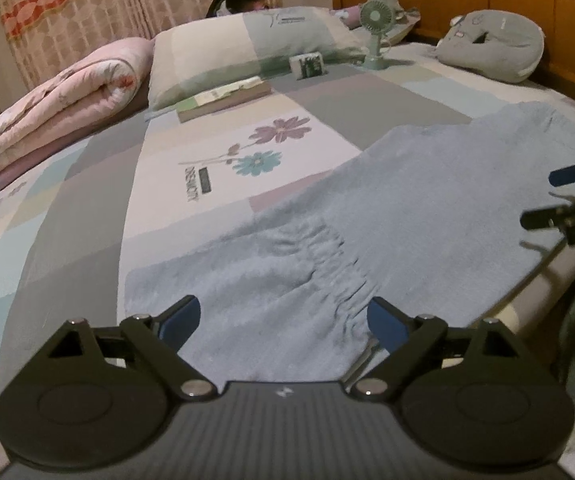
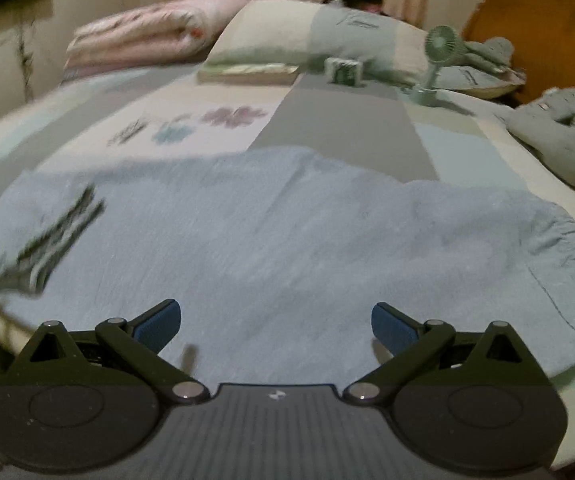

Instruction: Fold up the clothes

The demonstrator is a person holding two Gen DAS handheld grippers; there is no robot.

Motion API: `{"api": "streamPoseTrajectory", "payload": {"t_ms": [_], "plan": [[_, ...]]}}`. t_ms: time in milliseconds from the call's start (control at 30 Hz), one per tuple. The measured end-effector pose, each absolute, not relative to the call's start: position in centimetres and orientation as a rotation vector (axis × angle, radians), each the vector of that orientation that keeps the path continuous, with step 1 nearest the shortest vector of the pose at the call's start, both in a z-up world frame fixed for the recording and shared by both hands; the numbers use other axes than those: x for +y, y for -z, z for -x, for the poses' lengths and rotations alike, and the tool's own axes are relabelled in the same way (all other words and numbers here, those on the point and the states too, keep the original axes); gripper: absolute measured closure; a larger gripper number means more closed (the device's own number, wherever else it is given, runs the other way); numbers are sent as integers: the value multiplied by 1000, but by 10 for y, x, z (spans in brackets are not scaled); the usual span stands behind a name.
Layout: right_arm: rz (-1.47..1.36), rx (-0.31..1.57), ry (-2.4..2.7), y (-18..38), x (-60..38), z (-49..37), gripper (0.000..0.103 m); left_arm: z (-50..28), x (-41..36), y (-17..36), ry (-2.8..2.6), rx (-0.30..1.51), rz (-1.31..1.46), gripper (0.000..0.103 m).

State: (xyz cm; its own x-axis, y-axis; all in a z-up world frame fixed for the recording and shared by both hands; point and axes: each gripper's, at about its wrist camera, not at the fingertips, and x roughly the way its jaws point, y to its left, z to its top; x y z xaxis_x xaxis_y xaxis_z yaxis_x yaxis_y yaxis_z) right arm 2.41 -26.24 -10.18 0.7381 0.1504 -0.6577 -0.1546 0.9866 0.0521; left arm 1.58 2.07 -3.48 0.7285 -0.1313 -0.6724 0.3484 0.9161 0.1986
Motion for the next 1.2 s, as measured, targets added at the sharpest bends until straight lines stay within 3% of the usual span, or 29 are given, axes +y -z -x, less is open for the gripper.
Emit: {"api": "streamPoseTrajectory", "payload": {"t_ms": [367, 633, 867, 1200], "plan": [[-180, 753, -85, 118, -305, -33, 0, -16, 3, 37, 264, 719, -376, 12], [-598, 719, -345, 105, -313, -58, 0, -14, -4, 34, 297, 702, -357, 12], [-422, 753, -324, 127, -283, -59, 0, -16, 6, 39, 289, 716, -328, 12], [-298, 767, -289, 104, -263, -49, 0, -22, 20, 42, 284, 716, -282, 12]]}}
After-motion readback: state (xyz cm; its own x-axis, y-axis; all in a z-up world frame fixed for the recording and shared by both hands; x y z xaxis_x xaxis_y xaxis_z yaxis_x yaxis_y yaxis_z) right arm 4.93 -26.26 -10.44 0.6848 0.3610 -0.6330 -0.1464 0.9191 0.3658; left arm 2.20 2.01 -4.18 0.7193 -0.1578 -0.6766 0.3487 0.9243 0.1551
